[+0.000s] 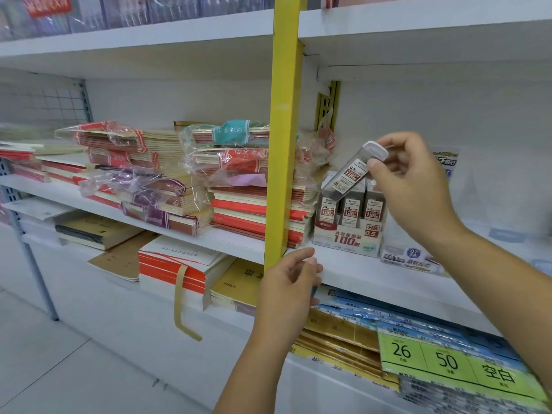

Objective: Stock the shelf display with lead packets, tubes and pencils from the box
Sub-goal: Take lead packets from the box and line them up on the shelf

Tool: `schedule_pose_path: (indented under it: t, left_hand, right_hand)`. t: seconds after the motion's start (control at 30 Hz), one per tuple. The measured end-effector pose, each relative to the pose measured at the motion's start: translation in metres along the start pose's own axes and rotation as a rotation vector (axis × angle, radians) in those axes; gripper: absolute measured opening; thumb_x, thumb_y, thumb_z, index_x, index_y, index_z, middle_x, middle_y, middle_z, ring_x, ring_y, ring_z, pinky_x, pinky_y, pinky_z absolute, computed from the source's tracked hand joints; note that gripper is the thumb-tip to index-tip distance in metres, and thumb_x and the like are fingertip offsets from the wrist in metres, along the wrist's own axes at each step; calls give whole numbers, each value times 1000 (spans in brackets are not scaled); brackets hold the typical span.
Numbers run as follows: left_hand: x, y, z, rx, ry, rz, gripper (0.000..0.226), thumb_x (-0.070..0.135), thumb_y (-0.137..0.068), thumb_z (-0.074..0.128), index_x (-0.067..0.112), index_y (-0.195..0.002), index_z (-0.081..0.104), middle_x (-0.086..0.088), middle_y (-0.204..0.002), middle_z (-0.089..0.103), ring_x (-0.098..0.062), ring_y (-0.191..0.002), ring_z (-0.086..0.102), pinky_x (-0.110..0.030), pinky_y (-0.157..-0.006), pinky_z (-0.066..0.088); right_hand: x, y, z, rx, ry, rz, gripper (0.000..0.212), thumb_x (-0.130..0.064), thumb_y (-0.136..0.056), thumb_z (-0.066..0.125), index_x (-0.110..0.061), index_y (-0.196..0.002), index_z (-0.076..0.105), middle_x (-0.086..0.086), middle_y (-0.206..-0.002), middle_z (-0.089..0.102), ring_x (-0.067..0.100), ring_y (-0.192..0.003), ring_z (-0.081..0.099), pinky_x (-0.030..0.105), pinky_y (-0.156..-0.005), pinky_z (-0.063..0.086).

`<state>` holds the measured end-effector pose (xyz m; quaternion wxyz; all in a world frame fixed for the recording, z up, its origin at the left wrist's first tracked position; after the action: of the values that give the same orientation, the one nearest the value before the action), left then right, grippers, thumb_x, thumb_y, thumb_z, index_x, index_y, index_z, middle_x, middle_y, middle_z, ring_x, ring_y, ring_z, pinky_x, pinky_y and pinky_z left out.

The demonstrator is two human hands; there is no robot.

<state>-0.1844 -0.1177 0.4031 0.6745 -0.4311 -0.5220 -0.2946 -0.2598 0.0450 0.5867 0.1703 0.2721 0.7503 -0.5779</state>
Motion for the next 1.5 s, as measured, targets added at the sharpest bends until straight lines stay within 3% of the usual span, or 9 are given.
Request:
schedule_pose_path:
  t: [0.17,0.37,0.7,0.83,0.93,1.03,1.13,1.27,1.5]
  left_hand:
    - [-2,0,-4,45,-257,75,26,38,-96,60,45,-121,61,25,-105,64,8,-95,60,-25,-82,59]
    - [3,0,0,24,-419,169,33,42,-96,58,44,-129,56,33,-108,53,22,-97,50,1,-66,42]
    - [2,1,6,-14,-457,210,34,38,-96,60,43,-130,55,32,-113,46,20,-100,51,-3,-73,45]
    - [2,16,1,55,-431,274,39,28,-95,63,44,-128,51,28,-118,44,13,-103,53,-3,-79,47]
    - [-23,35,3,15,-473,245,44,24,-95,65,40,-133,48,24,-118,45,10,-101,55,-6,-77,49]
    - [-66,65,16,-153,-609,185,44,25,-94,65,34,-135,49,14,-121,48,6,-95,58,-11,-77,50]
    - [-123,109,27,-332,-769,88,45,25,-94,65,26,-137,51,3,-129,50,-4,-94,63,-27,-81,54]
    - [-216,176,27,-490,-827,-138,50,29,-96,63,24,-142,45,-1,-137,46,-11,-100,62,-25,-83,48]
    - [-344,268,10,-624,-832,-571,58,38,-100,54,22,-151,32,-3,-153,35,-18,-118,58,-25,-92,44]
  right_hand:
    - [-6,-3,28,-113,262,-161,17,-18,-94,59,-26,-108,55,-17,-88,60,3,-82,60,31,-73,55]
    - [16,-6,48,-205,379,-131,27,-19,-91,63,-27,-114,52,-13,-83,60,4,-77,58,34,-70,52]
    - [26,6,59,-271,733,-214,36,-27,-88,67,-28,-125,63,2,-126,50,23,-123,31,38,-104,26]
    - [23,22,45,-290,684,-179,46,-24,-93,60,-26,-138,51,1,-143,43,21,-133,25,35,-110,20]
    - [13,51,17,-220,476,-151,34,-18,-95,58,-18,-129,58,2,-129,53,20,-124,38,20,-101,24]
    - [12,102,-14,-178,240,-91,20,-18,-96,56,-17,-115,65,-7,-110,58,13,-105,55,23,-89,44]
    - [42,174,-30,-213,131,72,14,-20,-95,57,-26,-105,64,-17,-98,58,0,-88,57,10,-72,44]
    - [134,302,-23,-370,68,514,16,-19,-95,59,-34,-97,62,-18,-96,61,-4,-82,56,9,-67,41]
    - [258,520,10,-708,120,1135,27,-21,-97,55,-20,-124,58,1,-120,62,12,-106,56,9,-76,38]
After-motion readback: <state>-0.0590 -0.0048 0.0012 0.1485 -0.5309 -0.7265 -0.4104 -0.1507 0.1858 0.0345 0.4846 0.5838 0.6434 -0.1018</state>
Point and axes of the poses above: each hand's wrist, its own y-axis away from the middle knuckle, its own z-axis out of the palm, x = y × z, the point moved 10 cm from there along -y, towards the middle knuckle
